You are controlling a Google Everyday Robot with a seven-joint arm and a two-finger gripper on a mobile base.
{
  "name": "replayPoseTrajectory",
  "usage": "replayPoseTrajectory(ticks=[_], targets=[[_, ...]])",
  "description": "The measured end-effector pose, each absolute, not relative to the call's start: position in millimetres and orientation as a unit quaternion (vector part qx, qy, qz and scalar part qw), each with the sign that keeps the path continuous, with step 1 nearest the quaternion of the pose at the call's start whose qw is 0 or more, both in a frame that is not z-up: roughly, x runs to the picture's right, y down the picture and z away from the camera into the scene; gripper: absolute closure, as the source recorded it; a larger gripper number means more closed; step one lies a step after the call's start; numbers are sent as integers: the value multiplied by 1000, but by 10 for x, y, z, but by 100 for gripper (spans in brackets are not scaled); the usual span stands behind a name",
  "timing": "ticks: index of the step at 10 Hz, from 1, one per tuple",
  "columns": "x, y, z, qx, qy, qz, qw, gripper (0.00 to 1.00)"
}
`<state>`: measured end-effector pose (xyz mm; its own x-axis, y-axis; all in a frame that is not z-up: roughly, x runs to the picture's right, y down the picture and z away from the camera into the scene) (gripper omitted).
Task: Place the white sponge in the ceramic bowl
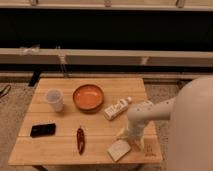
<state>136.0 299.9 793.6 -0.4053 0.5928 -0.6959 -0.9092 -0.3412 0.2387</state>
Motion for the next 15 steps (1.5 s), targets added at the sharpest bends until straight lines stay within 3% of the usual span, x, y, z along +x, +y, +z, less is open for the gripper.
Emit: replayPoseTrajectory(ticks=[11,15], targets=[[1350,2903,7818,-256,309,776,487,35],[882,2870,7491,-260,289,756,527,35]])
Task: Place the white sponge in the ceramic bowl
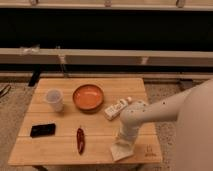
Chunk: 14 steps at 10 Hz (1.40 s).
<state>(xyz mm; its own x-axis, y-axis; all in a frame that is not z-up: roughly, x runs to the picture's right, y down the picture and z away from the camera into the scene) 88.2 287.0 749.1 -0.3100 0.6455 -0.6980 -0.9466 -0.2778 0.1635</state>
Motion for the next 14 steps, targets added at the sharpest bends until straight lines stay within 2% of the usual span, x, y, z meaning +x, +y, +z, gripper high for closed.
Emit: replayPoseTrajectory(ticks=[2,4,5,8,9,14], targets=[[811,2870,7422,-261,287,749,537,38],[804,2892,7420,-261,290,748,537,49],[830,2897,7426,-260,291,749,535,50],[959,2886,7425,-250,294,758,526,25],[1008,2872,7413,-246,293,762,522,20],[1119,2842,7417,-239,288,772,514,20]])
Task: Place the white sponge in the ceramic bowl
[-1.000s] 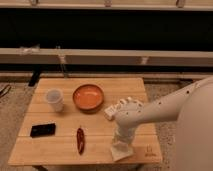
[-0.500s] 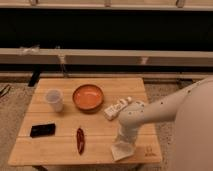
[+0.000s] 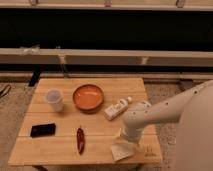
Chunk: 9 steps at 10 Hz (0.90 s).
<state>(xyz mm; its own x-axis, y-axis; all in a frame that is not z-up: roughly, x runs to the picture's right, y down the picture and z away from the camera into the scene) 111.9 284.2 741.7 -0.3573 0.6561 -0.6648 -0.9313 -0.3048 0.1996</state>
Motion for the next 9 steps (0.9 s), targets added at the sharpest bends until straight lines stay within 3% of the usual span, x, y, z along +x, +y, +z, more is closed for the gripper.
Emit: replayPoseTrajectory(ticks=[6,7,9], targets=[[1163,2944,7640,-242,294,771,511,20],[1164,2953,7658,-242,296,770,510,24],[1171,2973,7669,-243,301,768,511,45]])
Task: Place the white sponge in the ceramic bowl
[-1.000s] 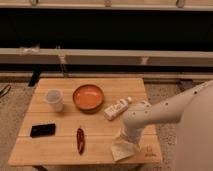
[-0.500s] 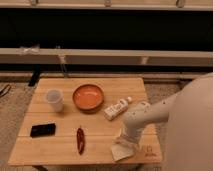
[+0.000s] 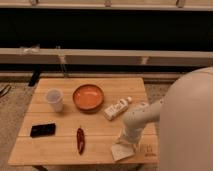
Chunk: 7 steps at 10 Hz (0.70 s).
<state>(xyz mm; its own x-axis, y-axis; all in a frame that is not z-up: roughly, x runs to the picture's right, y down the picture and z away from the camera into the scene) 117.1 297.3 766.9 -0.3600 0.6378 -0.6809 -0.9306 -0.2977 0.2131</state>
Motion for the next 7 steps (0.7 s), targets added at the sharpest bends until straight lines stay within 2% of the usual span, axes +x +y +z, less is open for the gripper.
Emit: replayPoseTrajectory(ticks=[5,6,7], targets=[[1184,3000,7632,-244,310,763,513,93],[1184,2981,7607,-242,310,763,513,99],[1168,2946,7568,-242,308,764,513,100]])
